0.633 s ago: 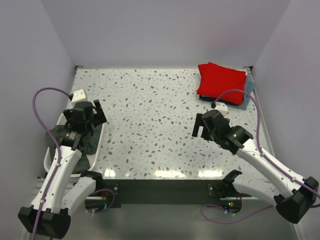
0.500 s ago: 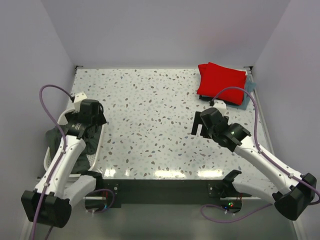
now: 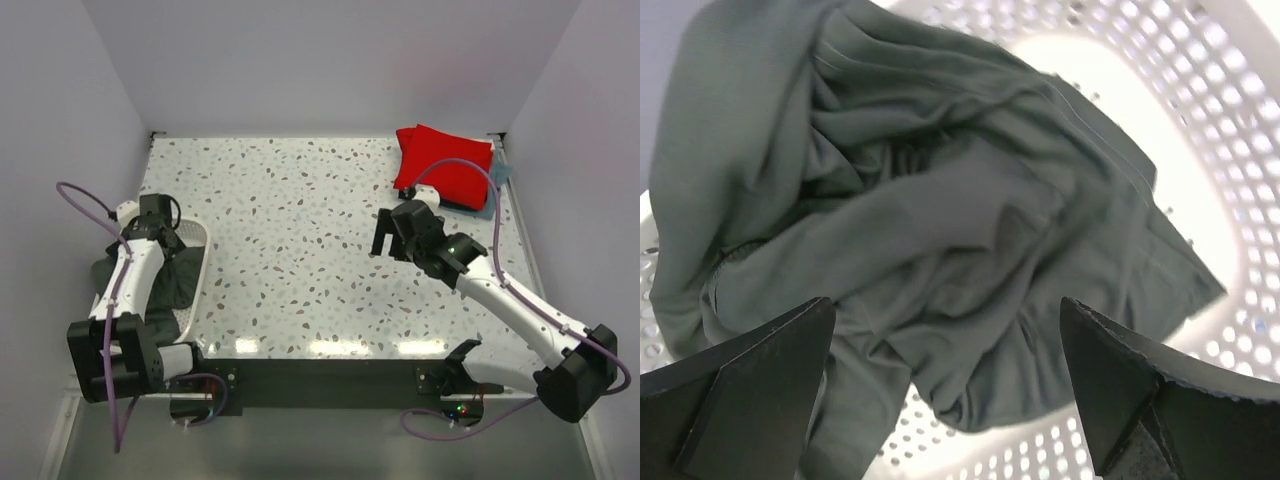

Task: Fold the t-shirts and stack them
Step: Move the tshirt to the center of the board

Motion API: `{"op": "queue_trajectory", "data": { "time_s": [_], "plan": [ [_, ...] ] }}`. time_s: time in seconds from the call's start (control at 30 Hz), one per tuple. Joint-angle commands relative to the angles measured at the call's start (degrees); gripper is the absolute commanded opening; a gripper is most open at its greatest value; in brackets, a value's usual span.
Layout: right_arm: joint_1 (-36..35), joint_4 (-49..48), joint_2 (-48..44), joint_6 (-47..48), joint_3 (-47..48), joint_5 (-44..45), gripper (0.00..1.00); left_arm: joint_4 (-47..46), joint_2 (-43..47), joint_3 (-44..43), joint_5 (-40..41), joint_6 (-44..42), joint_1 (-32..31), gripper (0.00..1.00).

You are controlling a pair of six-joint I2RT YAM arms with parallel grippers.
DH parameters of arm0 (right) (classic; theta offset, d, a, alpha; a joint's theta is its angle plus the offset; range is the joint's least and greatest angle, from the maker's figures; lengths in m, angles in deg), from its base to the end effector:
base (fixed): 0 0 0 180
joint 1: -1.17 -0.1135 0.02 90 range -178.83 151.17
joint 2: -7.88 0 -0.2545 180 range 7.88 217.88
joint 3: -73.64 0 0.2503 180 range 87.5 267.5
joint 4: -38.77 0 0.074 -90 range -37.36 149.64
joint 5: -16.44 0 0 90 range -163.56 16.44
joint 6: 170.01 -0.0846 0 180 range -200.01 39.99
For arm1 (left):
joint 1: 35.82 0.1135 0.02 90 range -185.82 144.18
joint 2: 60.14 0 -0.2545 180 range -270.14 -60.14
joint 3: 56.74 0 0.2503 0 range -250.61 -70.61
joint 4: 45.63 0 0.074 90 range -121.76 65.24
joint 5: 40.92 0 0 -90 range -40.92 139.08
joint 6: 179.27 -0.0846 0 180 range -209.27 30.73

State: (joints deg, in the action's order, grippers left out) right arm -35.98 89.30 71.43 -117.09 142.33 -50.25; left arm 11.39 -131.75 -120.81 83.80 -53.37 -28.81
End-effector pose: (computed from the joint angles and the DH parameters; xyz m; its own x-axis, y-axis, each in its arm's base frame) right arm 0.2294 0.1318 0.2558 -0.6535 0.1995 -0.7301 0.0764 0.9771 0.1987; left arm 0.2418 0.0783 0.1925 -0.5248 -0.5501 -0.6496 -0.8035 0.5720 0.1648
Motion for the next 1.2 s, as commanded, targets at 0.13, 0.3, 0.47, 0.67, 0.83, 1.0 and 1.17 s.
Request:
{"op": "queue_trajectory", "data": {
  "time_s": [0.13, 0.3, 0.47, 0.67, 0.83, 1.0, 1.17],
  "plan": [
    [0.85, -4.85, 4.03, 5.88, 6.60, -2.21, 0.99, -9.58, -1.06, 5.01, -3.87, -2.06, 6.70, 1.00],
    [1.37, -4.67, 7.20, 7.63, 10.38, -5.12, 0.99, -14.23, -3.18, 8.26, -6.42, -2.59, 8.90, 1.00],
    [1.72, -4.58, 7.73, 8.52, 10.74, -6.08, 0.99, -16.35, -5.90, 8.53, -5.63, -3.38, 9.78, 1.00],
    [2.08, -4.50, 6.94, 8.43, 9.77, -6.52, 0.99, -18.90, -10.47, 9.41, -5.62, -4.17, 10.84, 0.99],
    [2.52, -4.67, 5.71, 7.64, 8.37, -6.09, 0.99, -20.30, -9.35, 9.94, -6.95, -7.24, 10.84, 0.72],
    [2.87, -4.67, 5.09, 6.23, 6.78, -5.73, 0.99, -20.92, -2.93, 10.03, -8.26, -9.17, 10.84, 0.56],
    [2.87, -4.85, 5.71, 4.74, 6.52, -5.65, 0.99, -21.62, 1.12, 8.98, -17.56, -12.07, 10.75, 0.20]
  ]
}}
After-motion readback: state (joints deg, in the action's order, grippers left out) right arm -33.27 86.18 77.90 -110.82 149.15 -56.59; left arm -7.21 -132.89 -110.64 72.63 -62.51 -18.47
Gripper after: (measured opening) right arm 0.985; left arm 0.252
